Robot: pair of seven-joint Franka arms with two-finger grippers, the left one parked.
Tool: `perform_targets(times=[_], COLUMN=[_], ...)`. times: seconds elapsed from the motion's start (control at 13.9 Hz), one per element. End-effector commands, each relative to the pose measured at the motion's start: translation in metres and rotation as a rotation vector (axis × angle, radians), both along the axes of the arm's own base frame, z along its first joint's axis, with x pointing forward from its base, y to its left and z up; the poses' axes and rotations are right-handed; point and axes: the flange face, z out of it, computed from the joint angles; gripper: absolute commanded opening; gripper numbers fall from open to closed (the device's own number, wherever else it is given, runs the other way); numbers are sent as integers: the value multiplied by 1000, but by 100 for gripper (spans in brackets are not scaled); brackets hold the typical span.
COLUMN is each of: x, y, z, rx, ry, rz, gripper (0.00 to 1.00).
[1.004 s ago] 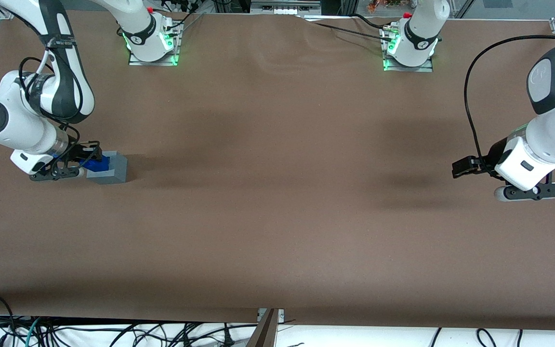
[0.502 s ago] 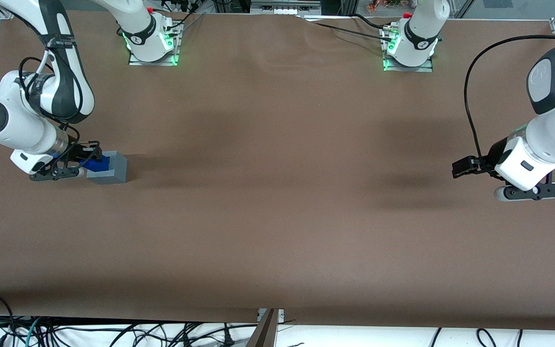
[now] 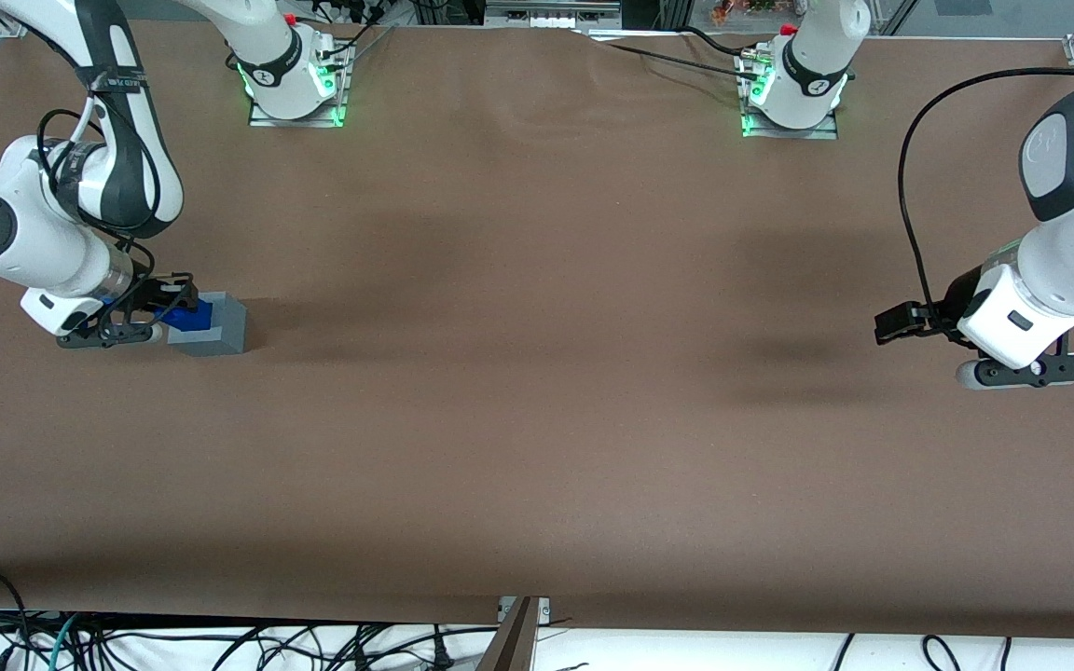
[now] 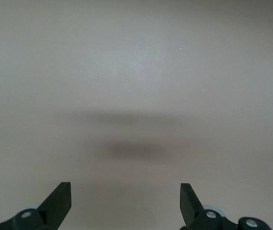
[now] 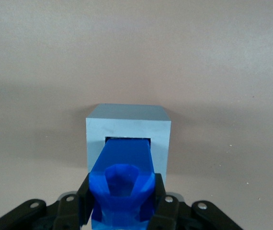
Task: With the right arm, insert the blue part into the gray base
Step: 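Lower the blue part into the gray base's hole and press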
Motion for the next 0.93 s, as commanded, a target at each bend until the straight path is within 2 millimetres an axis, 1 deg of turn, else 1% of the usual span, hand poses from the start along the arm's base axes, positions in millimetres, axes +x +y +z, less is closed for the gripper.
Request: perform_targets(times=[0.0,0.22,0.43,0.5,0.57,0.65,0.86], x=[-10,-9,-10,-11,-11,-10,-11], y=[2,2,2,2,2,2,2], z=[4,5,0,-1,-1,1,1], rx=[24,22,18,18,18,18,19], ry=[-12,-18,-26,-25,-25,-27,-27], rz=[-20,-18,-18,-18,-20,-18,-18], gripper=[9,9,9,21,79,99,99])
